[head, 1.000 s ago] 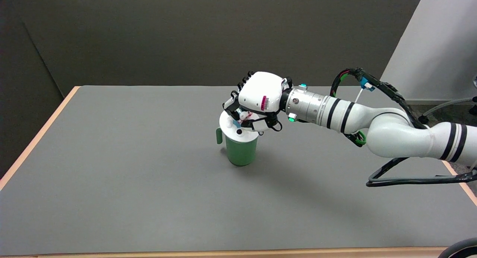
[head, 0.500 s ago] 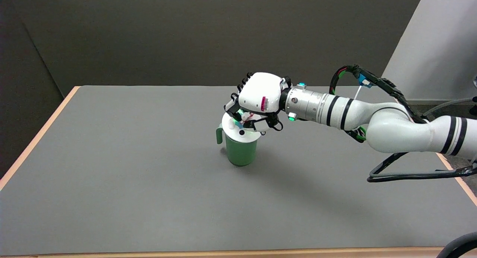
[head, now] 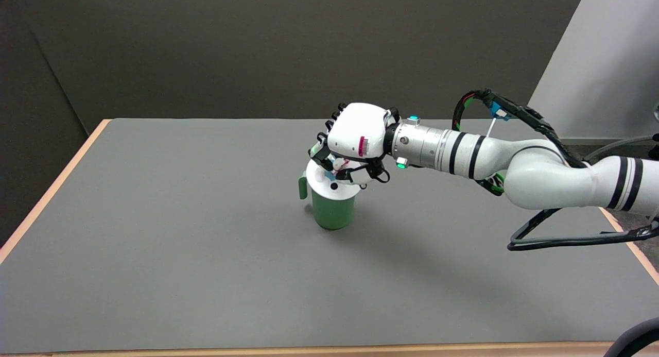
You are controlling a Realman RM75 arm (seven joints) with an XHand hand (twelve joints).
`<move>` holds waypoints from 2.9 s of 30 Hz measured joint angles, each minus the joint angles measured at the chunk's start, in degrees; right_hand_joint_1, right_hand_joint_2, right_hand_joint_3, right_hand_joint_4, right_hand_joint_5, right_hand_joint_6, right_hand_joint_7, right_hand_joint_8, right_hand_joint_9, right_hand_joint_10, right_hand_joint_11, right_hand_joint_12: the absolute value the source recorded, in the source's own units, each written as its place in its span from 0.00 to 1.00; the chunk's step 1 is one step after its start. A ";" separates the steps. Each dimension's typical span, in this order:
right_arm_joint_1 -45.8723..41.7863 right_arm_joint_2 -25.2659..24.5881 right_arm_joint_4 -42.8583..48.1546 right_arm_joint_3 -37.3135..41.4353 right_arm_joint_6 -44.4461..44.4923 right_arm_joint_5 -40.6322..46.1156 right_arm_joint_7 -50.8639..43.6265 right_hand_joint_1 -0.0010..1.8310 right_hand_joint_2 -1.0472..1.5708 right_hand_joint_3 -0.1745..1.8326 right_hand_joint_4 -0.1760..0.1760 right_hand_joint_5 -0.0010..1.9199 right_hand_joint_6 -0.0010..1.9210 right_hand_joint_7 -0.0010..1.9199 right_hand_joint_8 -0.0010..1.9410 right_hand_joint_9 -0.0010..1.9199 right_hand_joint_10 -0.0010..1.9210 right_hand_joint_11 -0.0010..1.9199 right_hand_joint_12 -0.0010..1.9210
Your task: Place the white cup lid onto the cup.
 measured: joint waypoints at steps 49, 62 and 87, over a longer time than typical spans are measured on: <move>4.73 -0.80 1.27 -4.92 0.14 -0.14 -0.13 0.49 0.69 0.52 1.00 0.40 0.19 0.50 0.16 0.52 0.17 0.50 0.47; 5.42 -0.59 1.17 -5.46 -0.09 -0.19 -0.19 0.48 0.69 0.55 1.00 0.39 0.16 0.48 0.14 0.52 0.17 0.52 0.41; 3.20 0.73 8.90 4.25 4.08 -1.06 -2.27 0.44 0.69 0.56 1.00 0.38 0.14 0.46 0.12 0.52 0.18 0.53 0.42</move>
